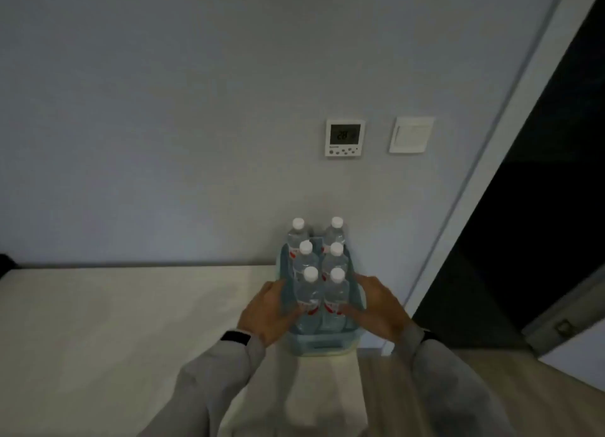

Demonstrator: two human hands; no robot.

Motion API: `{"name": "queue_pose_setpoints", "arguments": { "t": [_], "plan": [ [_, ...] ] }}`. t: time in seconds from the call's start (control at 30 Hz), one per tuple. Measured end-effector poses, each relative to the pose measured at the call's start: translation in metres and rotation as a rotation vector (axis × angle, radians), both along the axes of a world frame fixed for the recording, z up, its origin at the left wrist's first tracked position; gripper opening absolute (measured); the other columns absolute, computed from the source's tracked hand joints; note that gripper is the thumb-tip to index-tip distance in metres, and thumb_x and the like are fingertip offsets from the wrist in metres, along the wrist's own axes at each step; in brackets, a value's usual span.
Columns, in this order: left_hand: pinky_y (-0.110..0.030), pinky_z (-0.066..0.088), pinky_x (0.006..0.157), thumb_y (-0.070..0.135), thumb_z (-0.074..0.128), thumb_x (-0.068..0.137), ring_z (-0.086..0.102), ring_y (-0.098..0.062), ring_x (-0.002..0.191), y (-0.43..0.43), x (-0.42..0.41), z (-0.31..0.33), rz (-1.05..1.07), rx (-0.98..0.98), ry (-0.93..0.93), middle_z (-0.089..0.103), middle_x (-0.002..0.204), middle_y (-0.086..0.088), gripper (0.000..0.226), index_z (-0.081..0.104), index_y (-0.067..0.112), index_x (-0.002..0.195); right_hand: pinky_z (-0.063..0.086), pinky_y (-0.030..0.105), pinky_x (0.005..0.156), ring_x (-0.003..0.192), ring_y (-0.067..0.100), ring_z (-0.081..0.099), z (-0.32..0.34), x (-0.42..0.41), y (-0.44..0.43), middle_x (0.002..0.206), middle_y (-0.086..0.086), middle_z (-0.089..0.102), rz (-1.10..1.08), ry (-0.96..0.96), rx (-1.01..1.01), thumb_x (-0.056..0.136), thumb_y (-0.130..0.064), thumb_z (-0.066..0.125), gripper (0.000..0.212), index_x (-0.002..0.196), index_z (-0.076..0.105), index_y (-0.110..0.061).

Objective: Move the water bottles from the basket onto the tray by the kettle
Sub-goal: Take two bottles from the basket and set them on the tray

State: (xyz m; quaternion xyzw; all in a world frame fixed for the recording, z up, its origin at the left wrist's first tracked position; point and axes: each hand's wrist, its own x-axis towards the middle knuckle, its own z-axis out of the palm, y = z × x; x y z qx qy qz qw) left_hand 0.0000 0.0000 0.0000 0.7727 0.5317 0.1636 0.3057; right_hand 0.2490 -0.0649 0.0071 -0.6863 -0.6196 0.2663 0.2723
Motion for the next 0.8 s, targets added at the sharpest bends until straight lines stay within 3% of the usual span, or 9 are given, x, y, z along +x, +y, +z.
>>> {"name": "queue_pose_setpoints", "arguments": {
  "t": [0.2, 0.3, 0.4, 0.5, 0.6, 0.8],
  "plan": [
    [-0.035, 0.047, 0.104, 0.048, 0.079, 0.077, 0.055, -0.023, 0.129, 0.011, 0.045, -0.036, 0.082, -0.134, -0.169, 0.053, 0.143, -0.004, 0.079, 0.042, 0.028, 0.144, 0.041, 0.026, 0.1, 0.128, 0.015, 0.049, -0.046, -0.008, 0.025, 0.135, -0.005, 0.052, -0.009, 0.142, 0.005, 0.08, -0.053, 0.073, 0.075, 0.143, 0.037, -0.037],
    [-0.034, 0.047, 0.104, 0.043, 0.081, 0.076, 0.055, -0.021, 0.129, 0.019, 0.057, -0.048, 0.131, -0.152, -0.25, 0.054, 0.144, -0.002, 0.079, 0.042, 0.027, 0.143, 0.046, 0.033, 0.102, 0.124, 0.015, 0.053, -0.059, -0.005, 0.039, 0.136, -0.007, 0.053, -0.028, 0.235, 0.018, 0.074, -0.055, 0.075, 0.068, 0.131, 0.039, -0.05],
    [-0.035, 0.049, 0.1, 0.047, 0.085, 0.07, 0.058, -0.021, 0.124, 0.023, 0.063, -0.055, 0.209, -0.148, -0.275, 0.058, 0.139, -0.002, 0.08, 0.048, 0.024, 0.137, 0.044, 0.007, 0.087, 0.115, 0.007, 0.058, -0.068, -0.003, 0.048, 0.121, -0.026, 0.057, -0.047, 0.291, -0.007, 0.071, -0.051, 0.081, 0.061, 0.115, 0.04, -0.062],
    [-0.034, 0.053, 0.093, 0.047, 0.085, 0.069, 0.063, -0.023, 0.117, 0.024, 0.065, -0.061, 0.268, -0.133, -0.265, 0.064, 0.132, -0.003, 0.077, 0.05, 0.022, 0.133, 0.041, -0.002, 0.078, 0.111, 0.006, 0.06, -0.074, -0.001, 0.052, 0.119, -0.027, 0.058, -0.044, 0.315, -0.021, 0.069, -0.048, 0.084, 0.062, 0.115, 0.043, -0.056],
    [-0.038, 0.055, 0.091, 0.044, 0.086, 0.071, 0.066, -0.025, 0.112, 0.022, 0.064, -0.066, 0.305, -0.105, -0.246, 0.068, 0.126, -0.005, 0.073, 0.054, 0.017, 0.131, 0.042, -0.002, 0.078, 0.109, 0.006, 0.062, -0.077, 0.002, 0.053, 0.121, -0.016, 0.064, -0.054, 0.316, -0.02, 0.067, -0.048, 0.085, 0.067, 0.122, 0.049, -0.044],
    [-0.038, 0.056, 0.092, 0.044, 0.088, 0.07, 0.068, -0.023, 0.111, 0.019, 0.059, -0.062, 0.325, -0.083, -0.279, 0.071, 0.123, -0.003, 0.073, 0.057, 0.019, 0.132, 0.044, 0.002, 0.079, 0.105, 0.005, 0.064, -0.073, 0.001, 0.051, 0.117, -0.017, 0.067, -0.081, 0.274, 0.002, 0.065, -0.056, 0.084, 0.068, 0.123, 0.054, -0.037]
  ]
}}
